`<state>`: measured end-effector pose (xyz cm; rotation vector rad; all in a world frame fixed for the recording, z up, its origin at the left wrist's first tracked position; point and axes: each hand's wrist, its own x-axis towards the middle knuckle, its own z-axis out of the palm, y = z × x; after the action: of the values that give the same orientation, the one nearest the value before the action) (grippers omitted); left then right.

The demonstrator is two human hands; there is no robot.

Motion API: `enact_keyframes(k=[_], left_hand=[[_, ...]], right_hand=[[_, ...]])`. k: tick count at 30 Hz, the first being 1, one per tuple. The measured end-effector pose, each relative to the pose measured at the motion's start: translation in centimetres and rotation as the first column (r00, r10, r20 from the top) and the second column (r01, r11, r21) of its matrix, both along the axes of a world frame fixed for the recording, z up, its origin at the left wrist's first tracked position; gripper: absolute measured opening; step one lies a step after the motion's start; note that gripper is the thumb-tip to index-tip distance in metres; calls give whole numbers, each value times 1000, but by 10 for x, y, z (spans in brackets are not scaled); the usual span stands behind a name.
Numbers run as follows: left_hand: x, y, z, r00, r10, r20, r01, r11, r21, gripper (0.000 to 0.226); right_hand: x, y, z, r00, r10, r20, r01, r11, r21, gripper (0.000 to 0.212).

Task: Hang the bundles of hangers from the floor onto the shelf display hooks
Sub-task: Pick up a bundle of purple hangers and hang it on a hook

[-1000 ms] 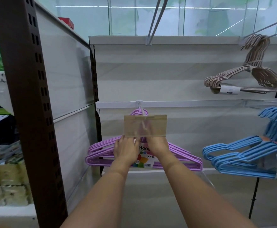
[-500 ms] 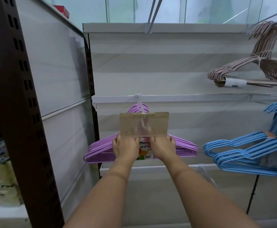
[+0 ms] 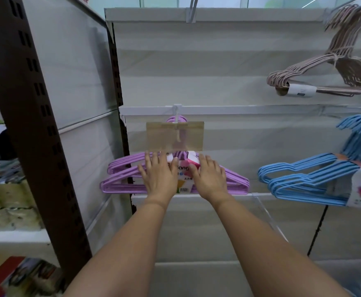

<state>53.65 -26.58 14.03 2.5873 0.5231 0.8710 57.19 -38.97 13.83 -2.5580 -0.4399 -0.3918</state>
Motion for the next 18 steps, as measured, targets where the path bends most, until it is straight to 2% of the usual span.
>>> enact_keyframes(k=[9, 14, 18], left_hand=[[-54, -23, -42, 999, 6, -51, -14, 989, -148, 57], [-82, -40, -84, 979, -138, -153, 103, 971, -214, 56], [-88, -46, -117, 939, -233, -252, 148, 937, -315, 59]], right_hand=[[-49, -38, -27, 998, -16, -64, 17, 1000, 11, 63], [-82, -66, -63, 991, -29, -132, 39, 997, 72, 56], [-107, -90, -97, 971, -108, -215, 120, 992, 44, 54]])
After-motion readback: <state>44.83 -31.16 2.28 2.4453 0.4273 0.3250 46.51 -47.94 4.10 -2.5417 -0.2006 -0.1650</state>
